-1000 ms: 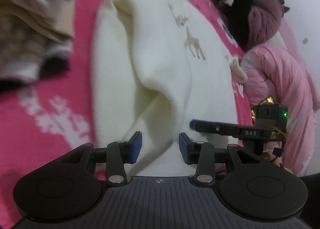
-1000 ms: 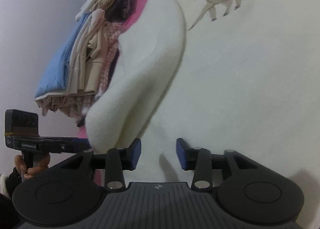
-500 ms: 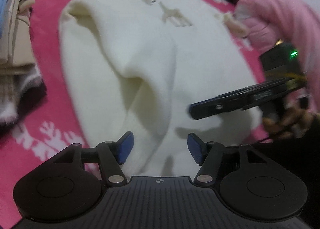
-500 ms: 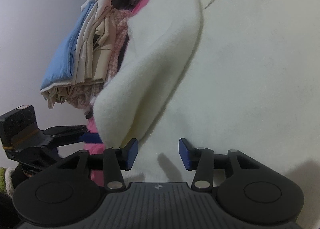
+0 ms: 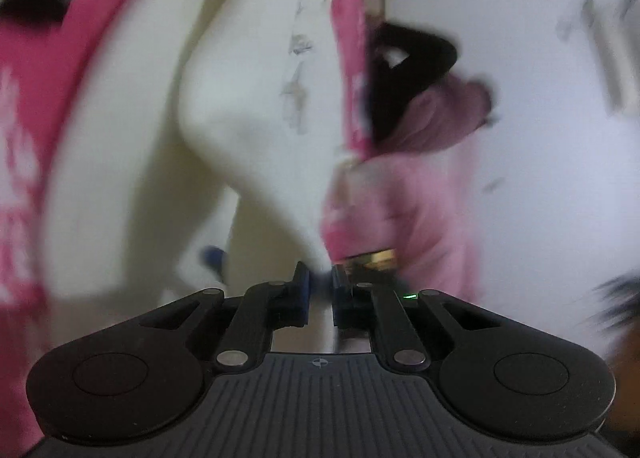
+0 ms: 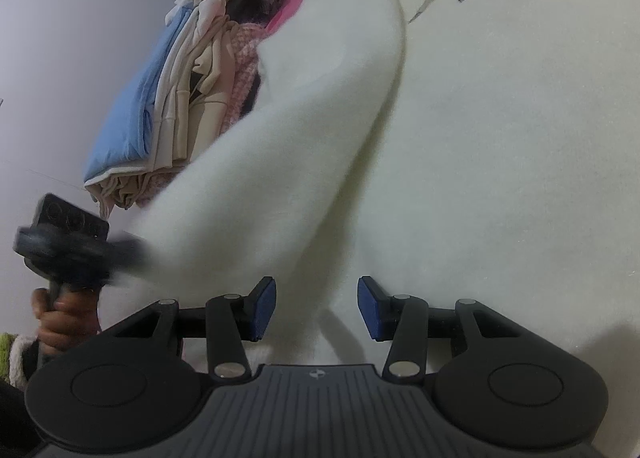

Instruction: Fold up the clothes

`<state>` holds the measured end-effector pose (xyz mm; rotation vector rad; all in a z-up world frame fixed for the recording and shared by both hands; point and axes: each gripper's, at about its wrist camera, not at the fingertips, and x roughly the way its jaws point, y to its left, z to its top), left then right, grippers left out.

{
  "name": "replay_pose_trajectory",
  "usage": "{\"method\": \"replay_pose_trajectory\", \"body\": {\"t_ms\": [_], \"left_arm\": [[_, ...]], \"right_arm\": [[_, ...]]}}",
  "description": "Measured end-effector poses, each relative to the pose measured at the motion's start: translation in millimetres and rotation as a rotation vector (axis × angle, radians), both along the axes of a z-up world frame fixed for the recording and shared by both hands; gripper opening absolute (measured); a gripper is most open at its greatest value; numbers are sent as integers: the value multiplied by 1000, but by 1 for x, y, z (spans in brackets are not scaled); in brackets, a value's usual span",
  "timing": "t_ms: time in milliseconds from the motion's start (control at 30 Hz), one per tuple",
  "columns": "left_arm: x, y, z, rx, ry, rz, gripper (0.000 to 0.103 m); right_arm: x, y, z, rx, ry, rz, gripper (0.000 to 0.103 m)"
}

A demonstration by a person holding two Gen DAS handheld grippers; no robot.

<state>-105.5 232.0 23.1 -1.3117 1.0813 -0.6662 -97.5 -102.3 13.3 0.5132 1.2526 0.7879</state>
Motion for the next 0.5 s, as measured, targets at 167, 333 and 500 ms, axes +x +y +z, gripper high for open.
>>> {"method": "replay_pose_trajectory", "body": {"t_ms": [167,333,500], "left_arm": [[-21,8,-48,286,146,8,9],[-25,5,-46,378,100,-30,10],[-22,0,-29,483,39,-118,17]], "right_arm": [[0,-2,-1,-6,1,-8,48],[0,-1,-2,-10,-7,-3,48],[3,0,-5,-8,-1,-3,48]]}}
